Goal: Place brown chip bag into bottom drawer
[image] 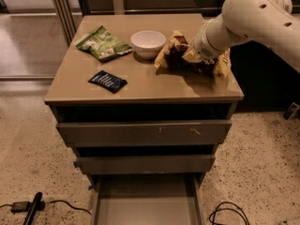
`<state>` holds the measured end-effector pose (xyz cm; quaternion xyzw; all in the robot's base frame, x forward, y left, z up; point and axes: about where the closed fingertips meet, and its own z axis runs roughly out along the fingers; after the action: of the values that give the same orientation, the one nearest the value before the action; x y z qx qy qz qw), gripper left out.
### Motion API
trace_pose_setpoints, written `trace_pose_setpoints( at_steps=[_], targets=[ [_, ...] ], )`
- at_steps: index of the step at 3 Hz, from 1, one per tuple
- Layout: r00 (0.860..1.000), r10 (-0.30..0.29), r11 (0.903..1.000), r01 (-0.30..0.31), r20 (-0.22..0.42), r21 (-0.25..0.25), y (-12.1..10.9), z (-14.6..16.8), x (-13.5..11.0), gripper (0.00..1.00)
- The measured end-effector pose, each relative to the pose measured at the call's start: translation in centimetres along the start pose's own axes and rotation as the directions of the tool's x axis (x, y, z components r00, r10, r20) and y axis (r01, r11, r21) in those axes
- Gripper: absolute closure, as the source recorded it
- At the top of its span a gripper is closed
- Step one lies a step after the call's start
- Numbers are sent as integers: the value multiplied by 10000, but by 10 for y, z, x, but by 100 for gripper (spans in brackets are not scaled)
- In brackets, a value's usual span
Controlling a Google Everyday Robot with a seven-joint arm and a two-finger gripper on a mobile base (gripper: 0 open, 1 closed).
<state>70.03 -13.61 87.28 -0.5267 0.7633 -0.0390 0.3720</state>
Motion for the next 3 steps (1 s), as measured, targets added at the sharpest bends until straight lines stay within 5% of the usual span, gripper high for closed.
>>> trace_pose_setpoints(
  at_steps=[1, 3],
  targets=[
    [9999, -85, 9997, 82, 147, 222, -4, -19, -3, 100],
    [9928, -92, 9943, -36, 1196, 1070, -6, -113, -4, 100]
  ],
)
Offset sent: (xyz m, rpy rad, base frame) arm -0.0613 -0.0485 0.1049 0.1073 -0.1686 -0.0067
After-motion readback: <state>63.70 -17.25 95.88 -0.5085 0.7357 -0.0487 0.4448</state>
